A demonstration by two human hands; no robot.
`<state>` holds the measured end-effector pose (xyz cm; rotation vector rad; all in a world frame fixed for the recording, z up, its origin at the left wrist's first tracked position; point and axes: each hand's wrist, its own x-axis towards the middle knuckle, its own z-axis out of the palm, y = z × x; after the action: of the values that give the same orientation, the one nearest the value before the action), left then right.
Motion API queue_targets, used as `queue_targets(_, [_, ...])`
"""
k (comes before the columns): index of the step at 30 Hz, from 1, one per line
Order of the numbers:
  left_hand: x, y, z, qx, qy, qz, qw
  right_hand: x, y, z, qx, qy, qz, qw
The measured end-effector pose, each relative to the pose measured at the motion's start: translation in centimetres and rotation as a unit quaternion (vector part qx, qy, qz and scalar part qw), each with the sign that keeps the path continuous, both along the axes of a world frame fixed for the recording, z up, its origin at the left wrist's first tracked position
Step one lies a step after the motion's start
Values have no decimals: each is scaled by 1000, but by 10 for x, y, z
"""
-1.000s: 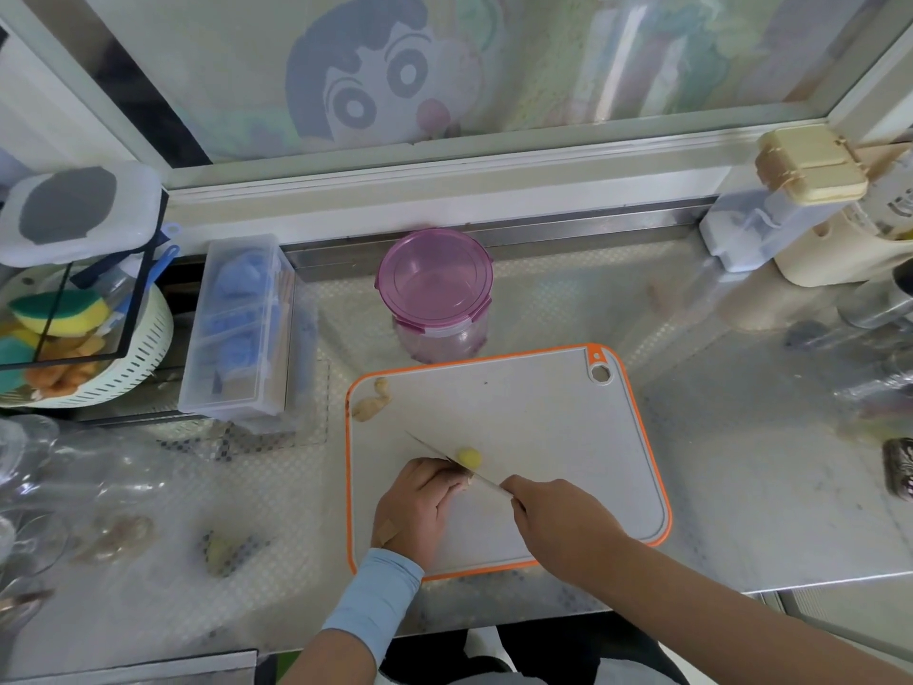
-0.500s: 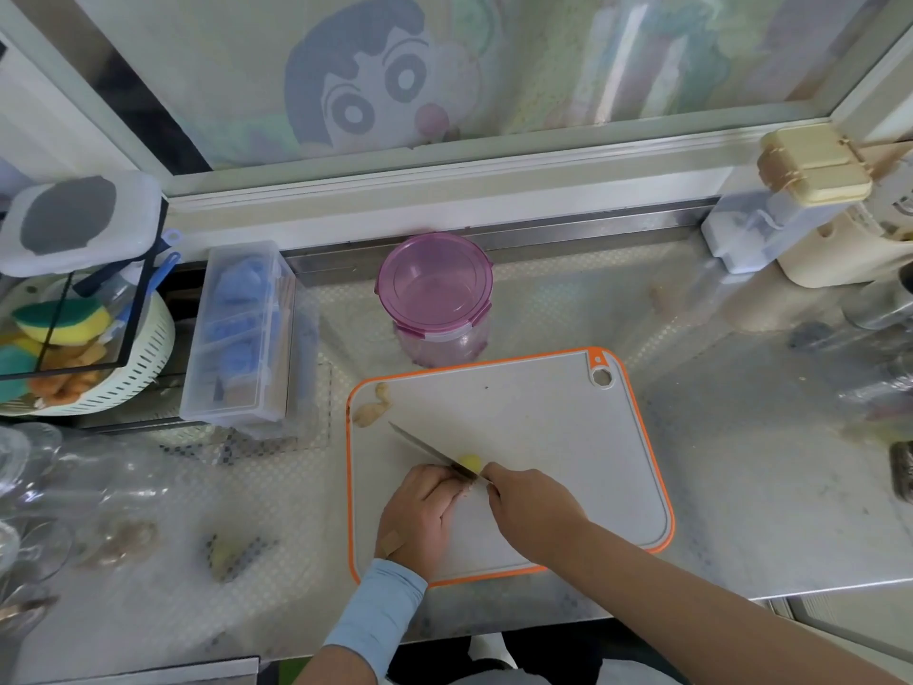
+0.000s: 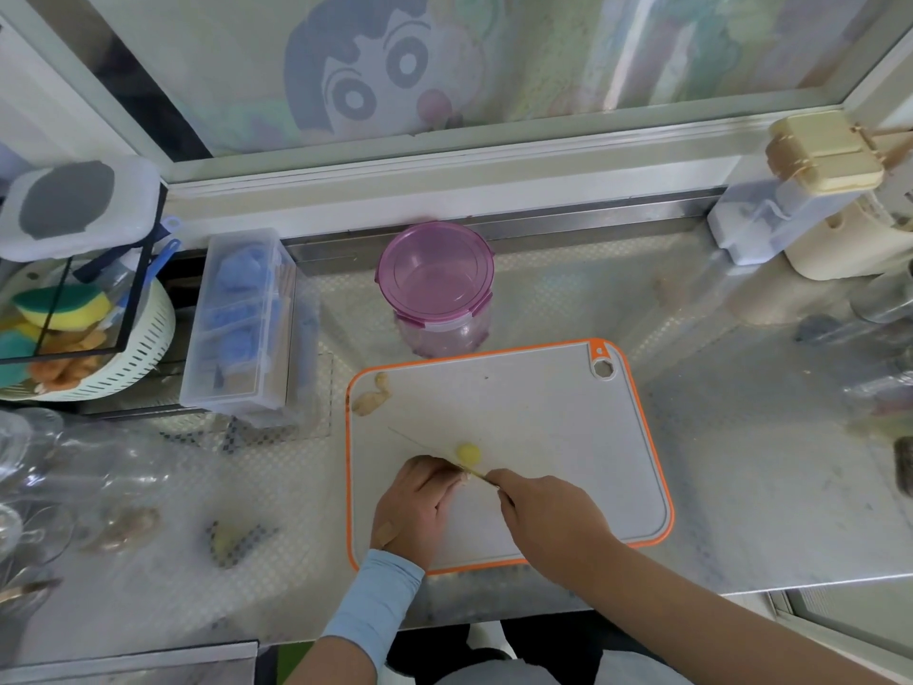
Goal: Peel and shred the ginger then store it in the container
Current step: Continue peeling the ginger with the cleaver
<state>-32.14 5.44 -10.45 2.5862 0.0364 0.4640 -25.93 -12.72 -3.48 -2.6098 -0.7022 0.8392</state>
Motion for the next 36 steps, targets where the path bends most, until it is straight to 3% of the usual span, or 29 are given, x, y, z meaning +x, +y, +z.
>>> queue_targets(36, [-1,-1,2,-26,24,14,999,-8,-11,8,-63,10,10,998])
